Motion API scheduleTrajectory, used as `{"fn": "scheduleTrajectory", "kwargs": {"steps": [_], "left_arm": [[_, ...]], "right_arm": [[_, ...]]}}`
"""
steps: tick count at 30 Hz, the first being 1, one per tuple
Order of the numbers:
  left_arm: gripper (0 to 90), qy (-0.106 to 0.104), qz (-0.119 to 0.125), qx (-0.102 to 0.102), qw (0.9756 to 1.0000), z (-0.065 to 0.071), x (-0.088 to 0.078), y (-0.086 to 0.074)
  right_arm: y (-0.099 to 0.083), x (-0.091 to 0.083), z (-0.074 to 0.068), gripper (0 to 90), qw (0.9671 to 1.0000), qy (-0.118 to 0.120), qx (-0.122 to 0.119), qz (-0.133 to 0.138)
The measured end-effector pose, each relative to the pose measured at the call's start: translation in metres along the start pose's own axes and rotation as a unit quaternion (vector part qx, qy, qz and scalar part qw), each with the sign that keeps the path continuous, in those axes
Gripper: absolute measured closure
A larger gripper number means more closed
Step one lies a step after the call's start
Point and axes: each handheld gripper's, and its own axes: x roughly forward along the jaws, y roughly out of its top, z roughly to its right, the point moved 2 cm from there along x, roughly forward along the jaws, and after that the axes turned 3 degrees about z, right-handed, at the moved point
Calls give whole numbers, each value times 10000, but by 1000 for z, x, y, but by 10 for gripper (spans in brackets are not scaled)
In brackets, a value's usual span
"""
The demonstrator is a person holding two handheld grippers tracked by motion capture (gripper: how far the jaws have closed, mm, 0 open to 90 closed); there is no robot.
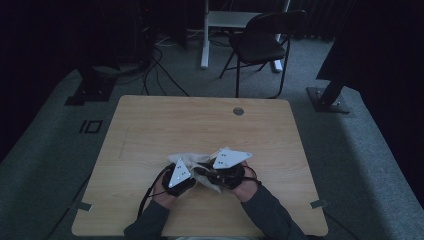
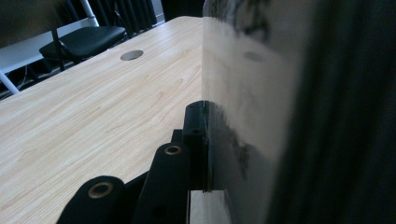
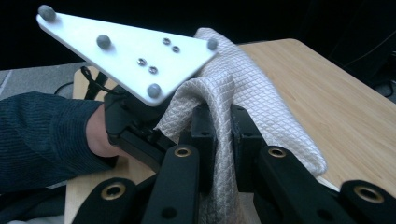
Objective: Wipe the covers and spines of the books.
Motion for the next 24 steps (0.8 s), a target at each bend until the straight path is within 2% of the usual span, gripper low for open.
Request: {"fn": "scheduleTrajectory", "kwargs": {"steps": [3, 4, 5, 9, 17, 22, 23, 24], "left_arm": [[782, 3, 44, -71, 10000, -2, -2, 0], [782, 3, 44, -71, 10000, -2, -2, 0], [782, 5, 65, -95, 9999, -3, -3, 0], [782, 38, 88, -155, 9998, -6, -5, 0], [782, 43, 149, -176, 9997, -8, -9, 1], [782, 77, 182, -175, 9997, -8, -11, 3], [782, 77, 182, -175, 9997, -8, -11, 3], [782, 69, 197, -179, 9996, -8, -12, 3]], "right_arm": [[-2, -7, 8, 827, 9998, -198, 47, 56], [-2, -7, 8, 827, 9998, -198, 47, 56], [-4, -13, 16, 827, 9993, -343, 125, 106], [-10, -28, 34, 827, 9969, -721, 276, 159], [-21, -59, 67, 827, 9884, -1319, 667, 356], [-29, -69, 81, 827, 9842, -1508, 856, 360], [-29, -69, 81, 827, 9842, -1508, 856, 360], [-34, -71, 86, 827, 9826, -1562, 940, 346]]}}
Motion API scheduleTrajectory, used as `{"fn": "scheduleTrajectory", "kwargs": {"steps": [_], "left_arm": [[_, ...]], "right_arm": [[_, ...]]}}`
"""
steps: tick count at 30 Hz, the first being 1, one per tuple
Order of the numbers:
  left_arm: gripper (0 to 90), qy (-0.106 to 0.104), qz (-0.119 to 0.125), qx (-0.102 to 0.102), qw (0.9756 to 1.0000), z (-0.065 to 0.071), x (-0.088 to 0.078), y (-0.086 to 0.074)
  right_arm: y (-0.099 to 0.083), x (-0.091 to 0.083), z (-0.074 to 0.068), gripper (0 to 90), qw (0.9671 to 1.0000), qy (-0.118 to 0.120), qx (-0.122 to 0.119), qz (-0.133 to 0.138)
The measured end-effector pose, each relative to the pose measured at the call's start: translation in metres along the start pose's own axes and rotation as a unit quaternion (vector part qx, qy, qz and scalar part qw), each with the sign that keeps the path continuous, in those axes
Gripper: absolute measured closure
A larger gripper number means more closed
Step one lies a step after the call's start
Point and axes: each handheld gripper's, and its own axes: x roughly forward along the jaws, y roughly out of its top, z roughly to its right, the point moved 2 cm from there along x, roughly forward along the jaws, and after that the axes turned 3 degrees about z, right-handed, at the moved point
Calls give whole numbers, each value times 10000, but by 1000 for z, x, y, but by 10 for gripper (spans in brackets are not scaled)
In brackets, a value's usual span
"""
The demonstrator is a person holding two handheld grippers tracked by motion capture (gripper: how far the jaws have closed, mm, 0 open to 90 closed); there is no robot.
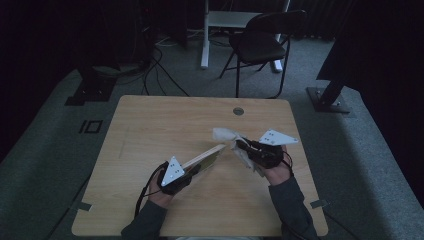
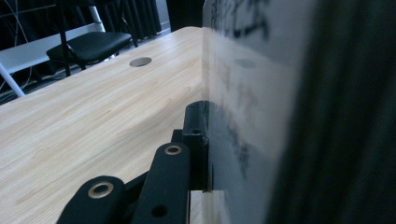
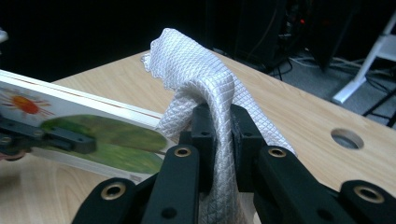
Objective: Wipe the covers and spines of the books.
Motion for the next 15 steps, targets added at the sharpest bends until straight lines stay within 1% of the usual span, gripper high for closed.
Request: {"fn": "scheduleTrajectory", "kwargs": {"steps": [1, 2, 3, 4, 6, 9, 15], "left_arm": [[782, 0, 0, 0, 10000, 0, 0, 0], [782, 8, 4, 16, 10000, 0, -1, 1], [782, 8, 4, 16, 10000, 0, -1, 1], [782, -5, 17, 19, 10000, 0, -2, 1], [782, -9, 37, 18, 10000, 1, -2, 2], [782, -31, 39, 25, 10000, 1, -3, 3], [782, -104, 118, 67, 9999, 4, -6, 7]], "right_arm": [[0, 0, 0, 827, 10000, 0, 0, 0], [-3, 1, 5, 827, 10000, -46, 71, -23], [-3, 1, 5, 827, 10000, -46, 71, -23], [-7, 2, 9, 827, 9999, -69, 140, -63], [-9, 4, 11, 827, 9997, -83, 183, -105], [-12, 6, 13, 827, 9997, -85, 201, -150], [-18, 11, 17, 827, 9991, -118, 322, -239]]}}
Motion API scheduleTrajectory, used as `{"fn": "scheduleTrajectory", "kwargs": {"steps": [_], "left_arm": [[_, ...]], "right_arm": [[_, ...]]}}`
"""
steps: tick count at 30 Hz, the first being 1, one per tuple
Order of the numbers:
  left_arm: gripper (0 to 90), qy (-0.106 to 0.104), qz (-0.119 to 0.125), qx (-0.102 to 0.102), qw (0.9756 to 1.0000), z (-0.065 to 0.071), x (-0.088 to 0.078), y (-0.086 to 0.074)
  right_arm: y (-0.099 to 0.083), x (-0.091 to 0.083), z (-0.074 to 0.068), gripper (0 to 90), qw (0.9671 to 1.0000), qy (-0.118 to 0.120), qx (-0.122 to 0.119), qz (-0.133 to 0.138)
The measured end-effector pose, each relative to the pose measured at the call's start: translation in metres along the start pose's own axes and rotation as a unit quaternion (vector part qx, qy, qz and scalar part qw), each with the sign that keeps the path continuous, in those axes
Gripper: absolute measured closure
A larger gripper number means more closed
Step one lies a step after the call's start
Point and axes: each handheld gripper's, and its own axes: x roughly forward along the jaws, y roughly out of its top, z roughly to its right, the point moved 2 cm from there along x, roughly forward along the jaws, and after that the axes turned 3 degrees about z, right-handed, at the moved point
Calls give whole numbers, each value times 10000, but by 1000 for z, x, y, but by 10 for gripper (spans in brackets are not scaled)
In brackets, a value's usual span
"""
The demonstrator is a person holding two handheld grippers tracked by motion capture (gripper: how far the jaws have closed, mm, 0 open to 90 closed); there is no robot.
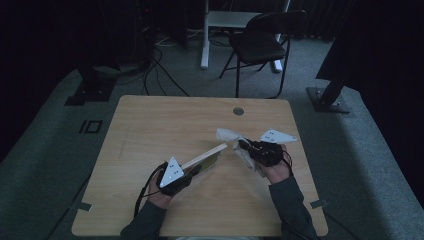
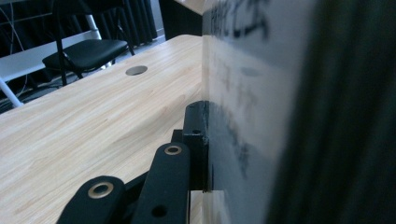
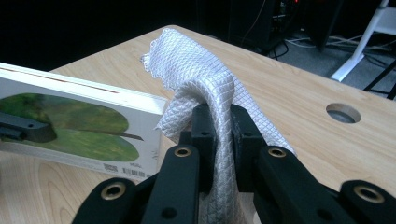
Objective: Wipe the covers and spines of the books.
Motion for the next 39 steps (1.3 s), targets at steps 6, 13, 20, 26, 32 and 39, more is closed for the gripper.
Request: {"fn": "scheduleTrajectory", "kwargs": {"steps": [6, 13, 20, 26, 32, 39], "left_arm": [[782, -66, 48, 38, 10000, 2, -1, 3], [782, -124, 79, 37, 9999, 3, -1, 4], [782, -229, 124, 27, 9997, 5, -1, 5], [782, -246, 99, 47, 9996, 5, -1, 5], [782, -296, 103, 35, 9995, 6, 0, 5], [782, -284, 93, 37, 9995, 6, 0, 5]], "right_arm": [[-5, 7, -1, 827, 9999, 72, 22, -118], [-8, 15, -8, 827, 9995, 208, -16, -226], [-11, 22, -11, 827, 9989, 388, -7, -270], [-13, 24, -13, 828, 9984, 478, 6, -289], [-8, 19, -12, 827, 9989, 440, -19, -128], [-11, 21, -11, 828, 9987, 471, -36, -198]]}}
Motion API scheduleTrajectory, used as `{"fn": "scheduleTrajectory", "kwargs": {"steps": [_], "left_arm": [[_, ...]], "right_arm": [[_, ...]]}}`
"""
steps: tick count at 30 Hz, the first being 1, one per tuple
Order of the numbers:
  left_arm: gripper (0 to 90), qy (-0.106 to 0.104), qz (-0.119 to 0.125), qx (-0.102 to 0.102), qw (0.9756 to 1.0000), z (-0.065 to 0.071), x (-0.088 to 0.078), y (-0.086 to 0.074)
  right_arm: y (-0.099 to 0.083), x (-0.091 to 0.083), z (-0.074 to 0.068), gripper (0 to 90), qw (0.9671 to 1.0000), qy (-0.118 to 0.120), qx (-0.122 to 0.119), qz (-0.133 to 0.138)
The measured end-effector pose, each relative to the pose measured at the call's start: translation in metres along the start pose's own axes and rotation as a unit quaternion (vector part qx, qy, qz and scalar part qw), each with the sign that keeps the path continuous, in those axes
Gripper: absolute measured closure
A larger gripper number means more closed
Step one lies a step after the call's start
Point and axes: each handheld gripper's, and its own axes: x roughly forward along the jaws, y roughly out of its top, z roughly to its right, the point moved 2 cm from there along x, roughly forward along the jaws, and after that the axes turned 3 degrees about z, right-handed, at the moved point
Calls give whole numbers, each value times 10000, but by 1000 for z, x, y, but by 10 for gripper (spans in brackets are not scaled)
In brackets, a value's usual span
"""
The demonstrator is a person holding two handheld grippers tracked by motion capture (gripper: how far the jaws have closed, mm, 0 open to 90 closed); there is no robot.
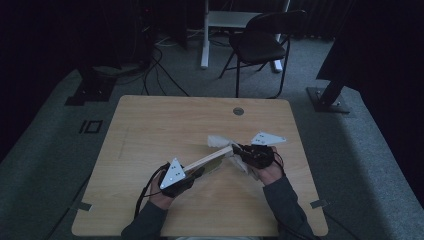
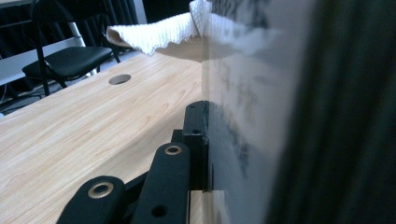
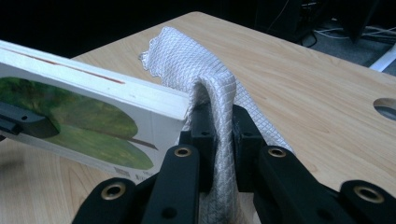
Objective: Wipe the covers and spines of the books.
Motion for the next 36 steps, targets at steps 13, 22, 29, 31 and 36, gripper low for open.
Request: {"fn": "scheduleTrajectory", "kwargs": {"steps": [13, 22, 29, 31, 36], "left_arm": [[782, -22, 112, -102, 9999, -4, -5, 2], [782, -24, 150, -126, 9998, -5, -7, 4], [782, -56, 341, -250, 9991, -8, -12, 8], [782, -54, 364, -278, 9989, -8, -13, 9], [782, -49, 402, -309, 9987, -9, -14, 10]], "right_arm": [[-10, 14, -3, 828, 9997, 159, -30, -206], [-22, 24, -4, 827, 9989, 300, 15, -346], [-29, 30, -7, 827, 9980, 403, 40, -482], [-32, 32, -8, 827, 9978, 421, 41, -514], [-36, 34, -10, 827, 9972, 443, 51, -608]]}}
